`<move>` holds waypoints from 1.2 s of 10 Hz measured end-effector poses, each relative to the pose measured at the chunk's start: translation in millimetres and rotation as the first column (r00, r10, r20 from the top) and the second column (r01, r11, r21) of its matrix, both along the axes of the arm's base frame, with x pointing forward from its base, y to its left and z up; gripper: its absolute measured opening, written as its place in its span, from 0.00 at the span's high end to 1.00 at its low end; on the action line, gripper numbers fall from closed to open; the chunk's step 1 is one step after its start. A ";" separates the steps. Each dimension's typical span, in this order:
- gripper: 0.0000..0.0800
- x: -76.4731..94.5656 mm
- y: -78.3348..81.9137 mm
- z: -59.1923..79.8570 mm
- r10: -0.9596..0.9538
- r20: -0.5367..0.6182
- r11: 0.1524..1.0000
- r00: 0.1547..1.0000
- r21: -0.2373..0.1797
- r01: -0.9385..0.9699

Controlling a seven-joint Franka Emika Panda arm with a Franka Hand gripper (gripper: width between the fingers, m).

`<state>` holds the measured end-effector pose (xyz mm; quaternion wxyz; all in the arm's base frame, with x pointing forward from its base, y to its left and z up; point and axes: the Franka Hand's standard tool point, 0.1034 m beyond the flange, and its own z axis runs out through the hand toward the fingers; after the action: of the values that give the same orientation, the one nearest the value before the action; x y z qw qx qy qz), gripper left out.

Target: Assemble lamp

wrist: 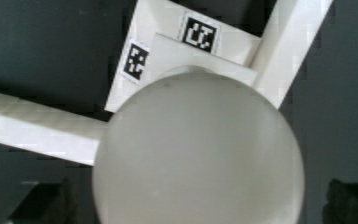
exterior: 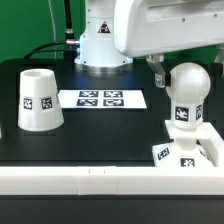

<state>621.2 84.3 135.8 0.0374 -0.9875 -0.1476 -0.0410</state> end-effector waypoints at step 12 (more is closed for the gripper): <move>0.13 -7.2 0.3 -15.1 0.022 -0.045 1.000 0.999 -0.004 -0.022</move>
Offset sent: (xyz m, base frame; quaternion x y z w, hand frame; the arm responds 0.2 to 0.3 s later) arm -0.0021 0.0025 -0.0056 0.0064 -0.0129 0.0152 0.9998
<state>614.0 84.6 120.7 0.0392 -0.9866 -0.1577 -0.0180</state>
